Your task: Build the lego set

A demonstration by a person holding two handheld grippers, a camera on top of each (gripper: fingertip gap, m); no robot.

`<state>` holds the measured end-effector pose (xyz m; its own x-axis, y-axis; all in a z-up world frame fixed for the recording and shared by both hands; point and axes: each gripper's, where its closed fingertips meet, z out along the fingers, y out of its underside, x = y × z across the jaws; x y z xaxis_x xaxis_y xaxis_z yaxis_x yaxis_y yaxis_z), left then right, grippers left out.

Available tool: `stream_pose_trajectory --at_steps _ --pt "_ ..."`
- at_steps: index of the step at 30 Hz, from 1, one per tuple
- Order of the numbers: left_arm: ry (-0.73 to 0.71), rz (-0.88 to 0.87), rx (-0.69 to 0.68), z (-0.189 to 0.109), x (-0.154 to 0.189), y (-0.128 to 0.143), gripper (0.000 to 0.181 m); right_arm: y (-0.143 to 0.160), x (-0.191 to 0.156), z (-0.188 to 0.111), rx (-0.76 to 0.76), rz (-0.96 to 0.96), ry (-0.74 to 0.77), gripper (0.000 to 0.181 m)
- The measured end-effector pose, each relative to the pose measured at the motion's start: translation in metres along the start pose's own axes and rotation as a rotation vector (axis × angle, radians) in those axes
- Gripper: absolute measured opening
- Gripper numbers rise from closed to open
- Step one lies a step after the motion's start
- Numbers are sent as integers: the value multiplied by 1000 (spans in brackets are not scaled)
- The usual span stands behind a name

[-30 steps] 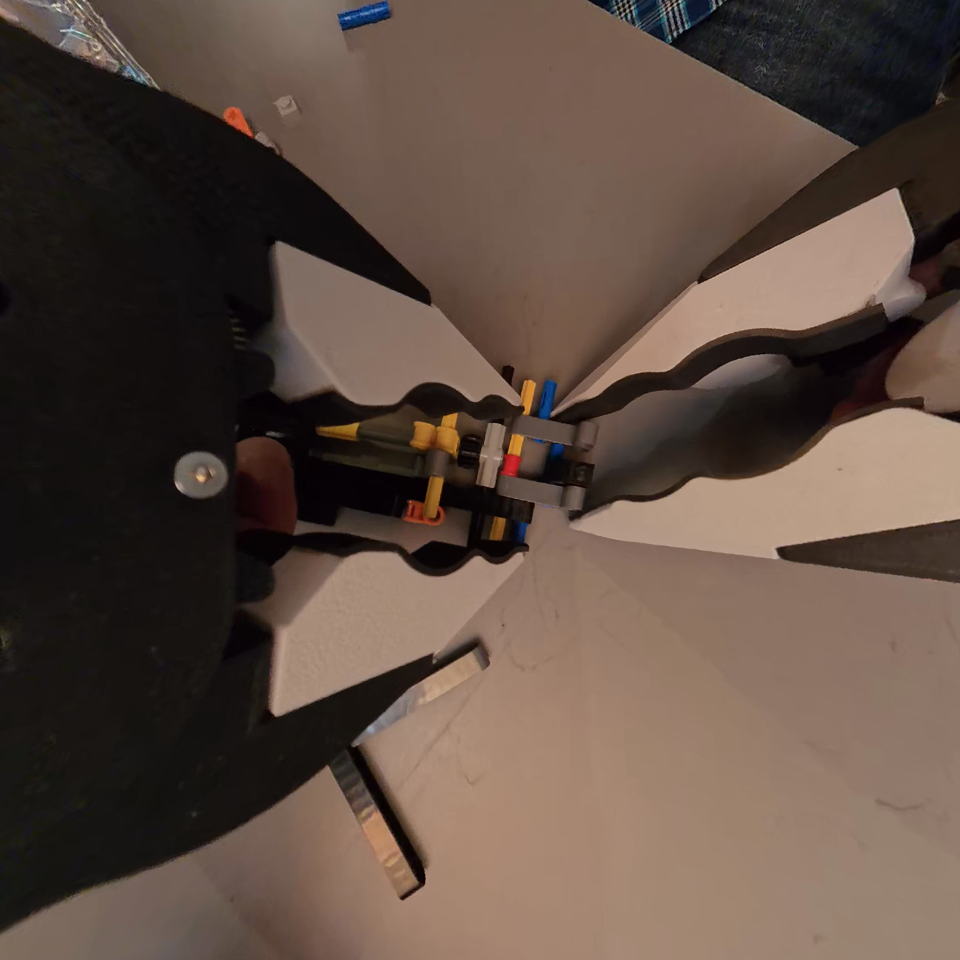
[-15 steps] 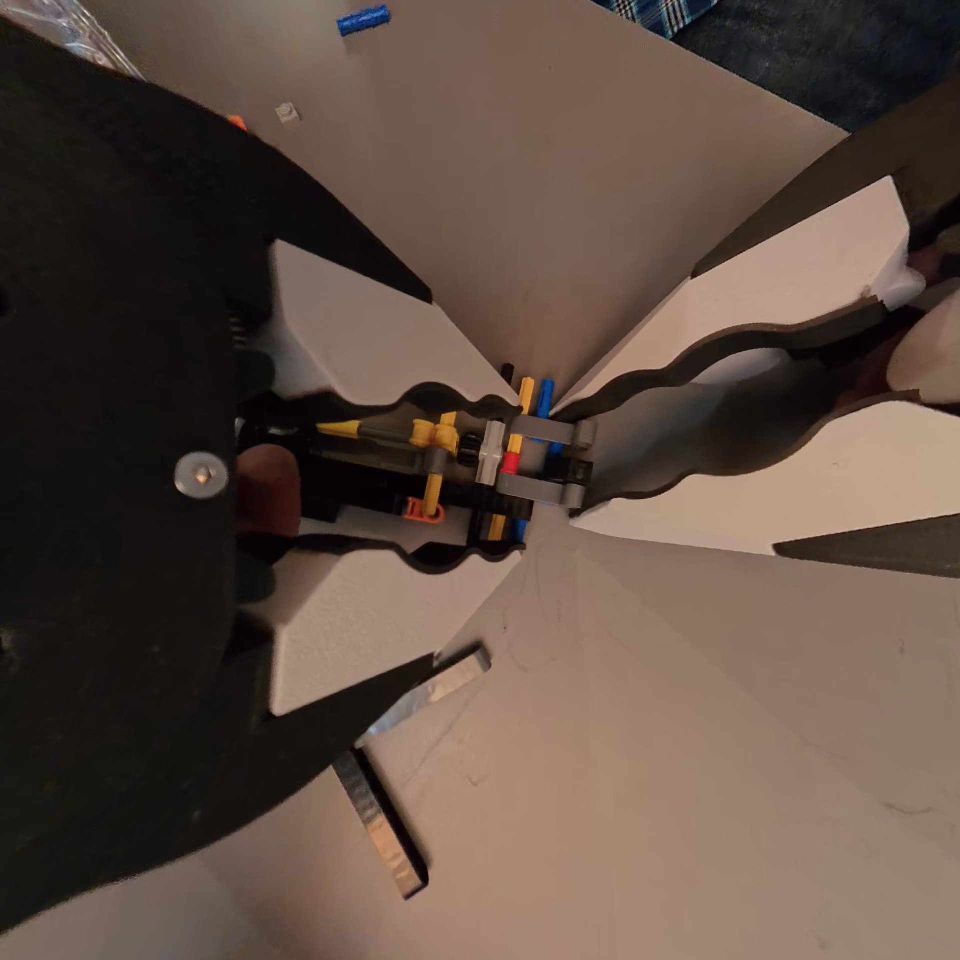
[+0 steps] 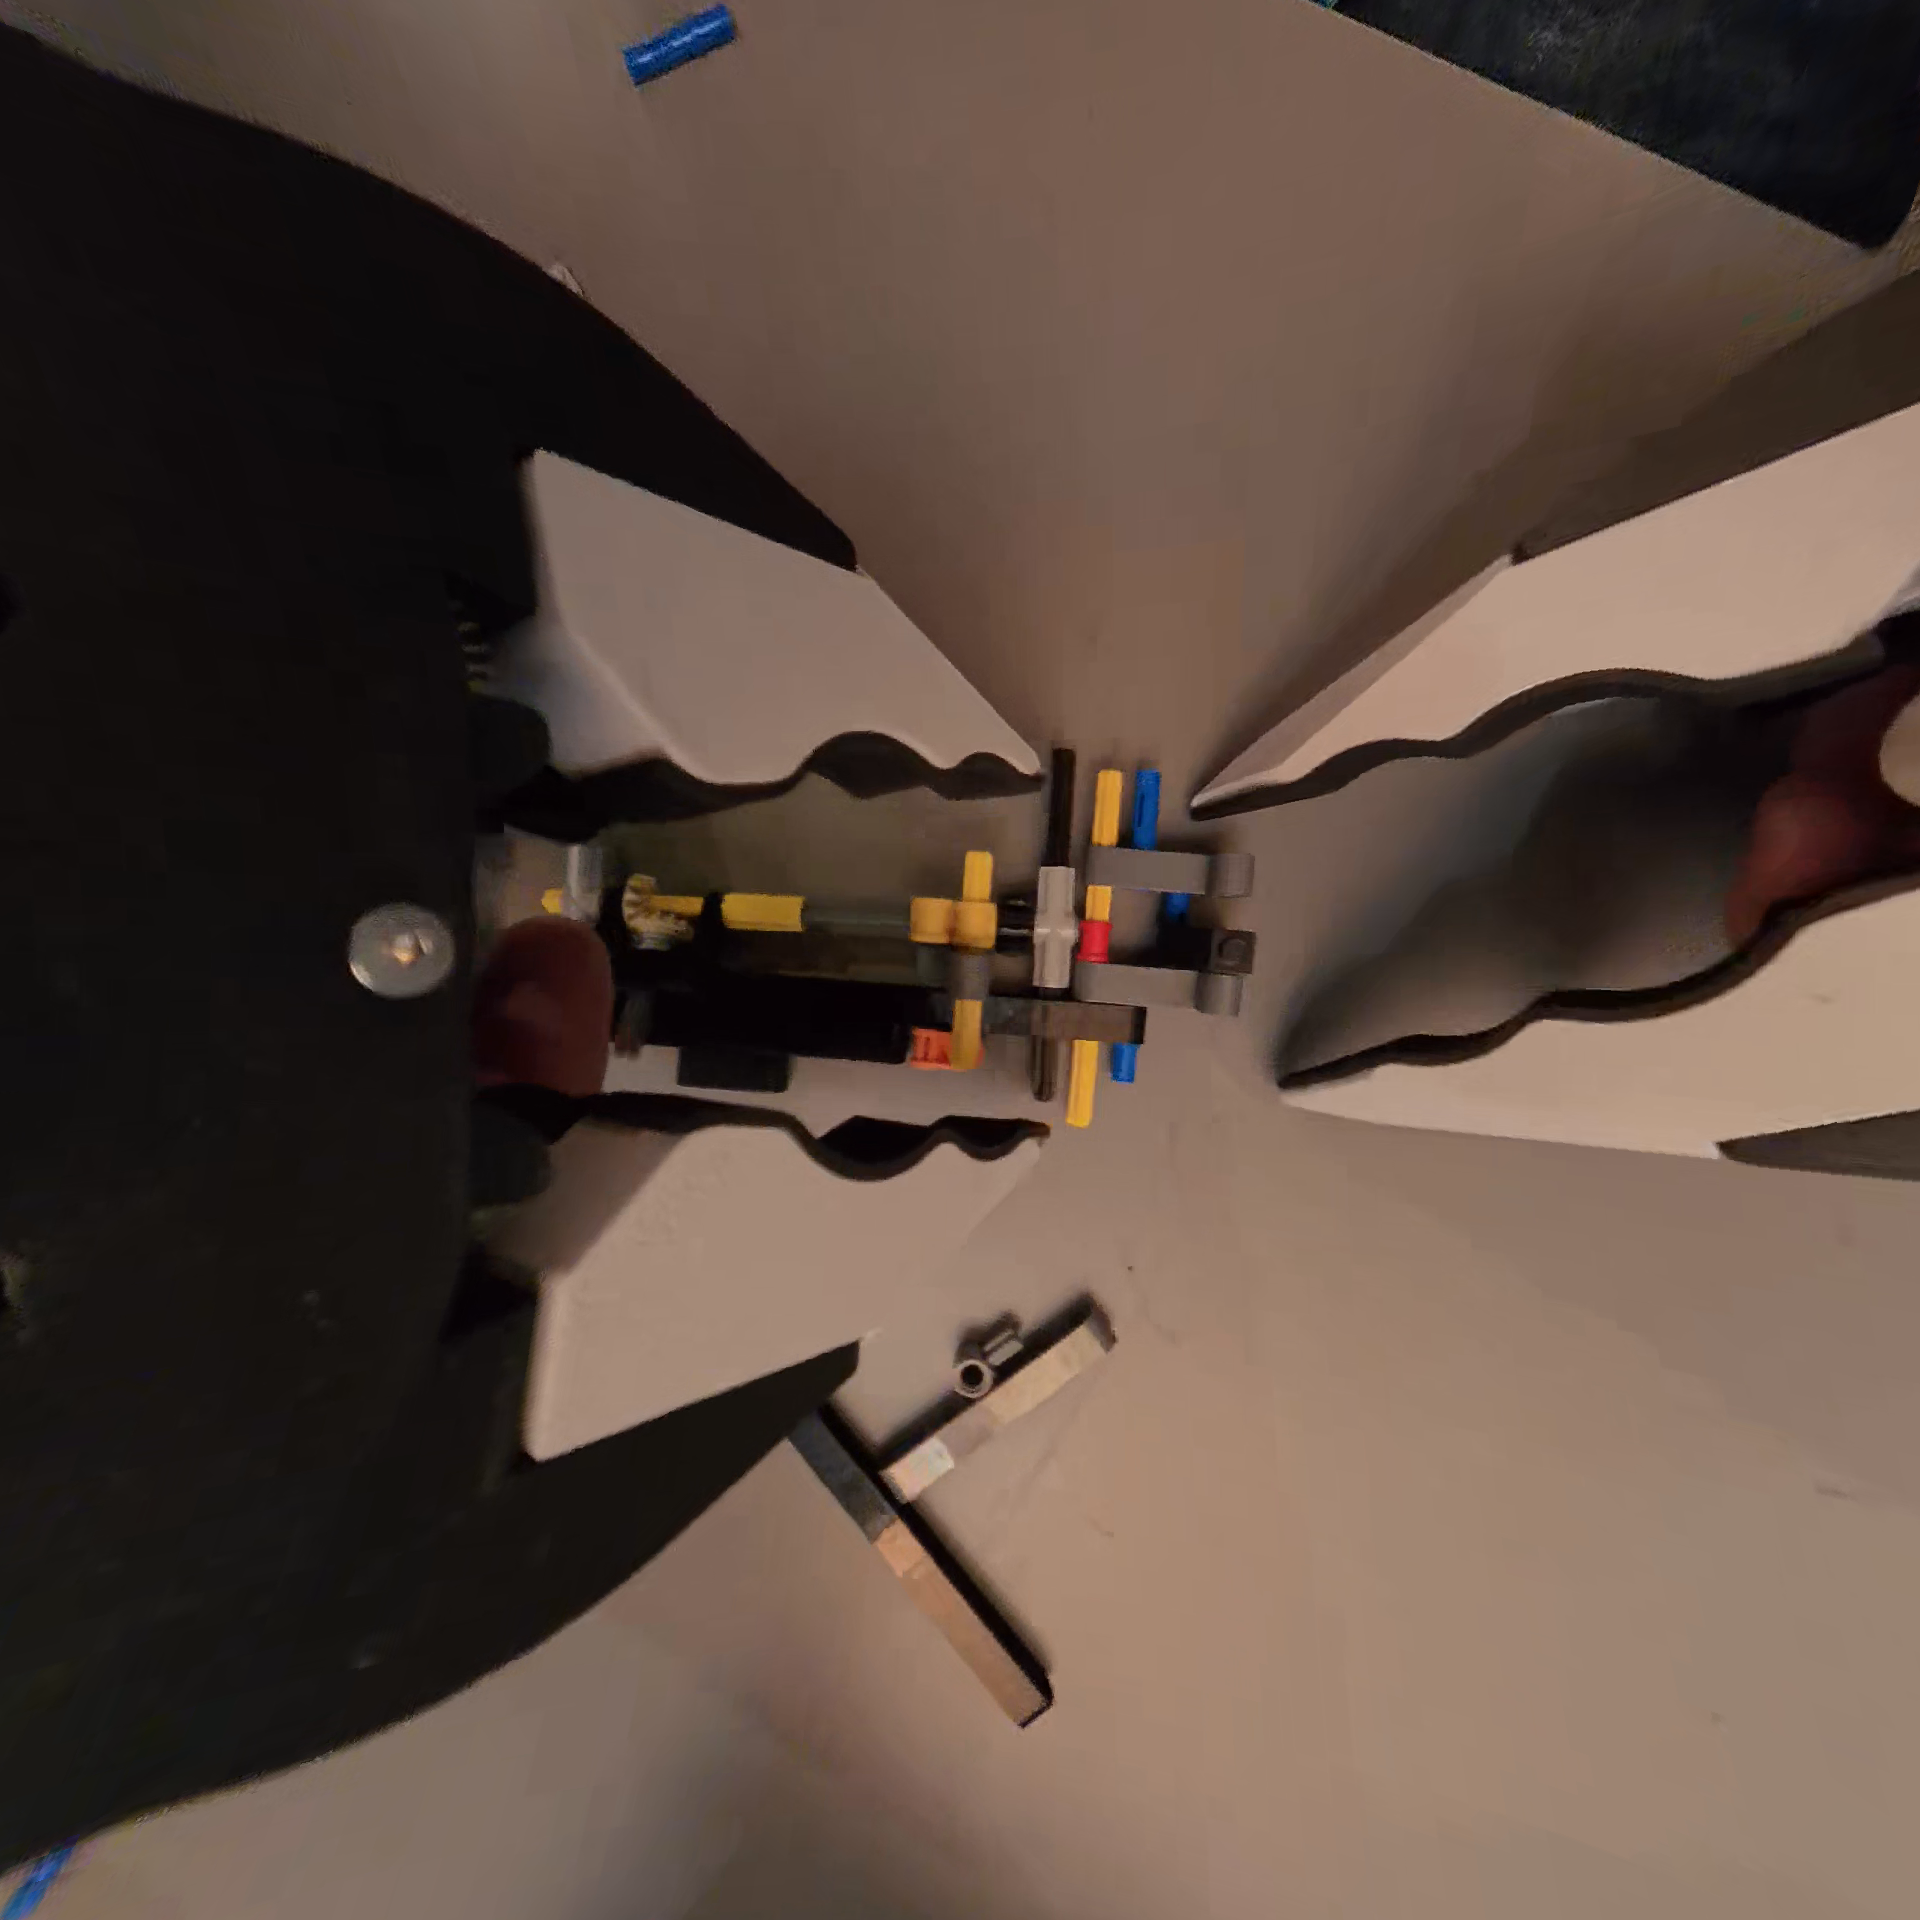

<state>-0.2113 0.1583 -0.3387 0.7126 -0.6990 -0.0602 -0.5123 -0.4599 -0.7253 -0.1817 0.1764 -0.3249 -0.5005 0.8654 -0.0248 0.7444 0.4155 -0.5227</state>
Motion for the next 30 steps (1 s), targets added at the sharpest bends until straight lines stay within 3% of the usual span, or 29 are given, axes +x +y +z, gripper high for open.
stream_pose_trajectory --at_steps 5,11,30 --pt "17 51 12 2 3 -4 54 8 -2 -6 -9 35 45 61" --pt "56 68 -5 4 17 -5 36 22 -9 1 -58 56 49 59" --pt "161 88 -54 4 66 -7 40 36 -28 -8 -48 85 79 59"
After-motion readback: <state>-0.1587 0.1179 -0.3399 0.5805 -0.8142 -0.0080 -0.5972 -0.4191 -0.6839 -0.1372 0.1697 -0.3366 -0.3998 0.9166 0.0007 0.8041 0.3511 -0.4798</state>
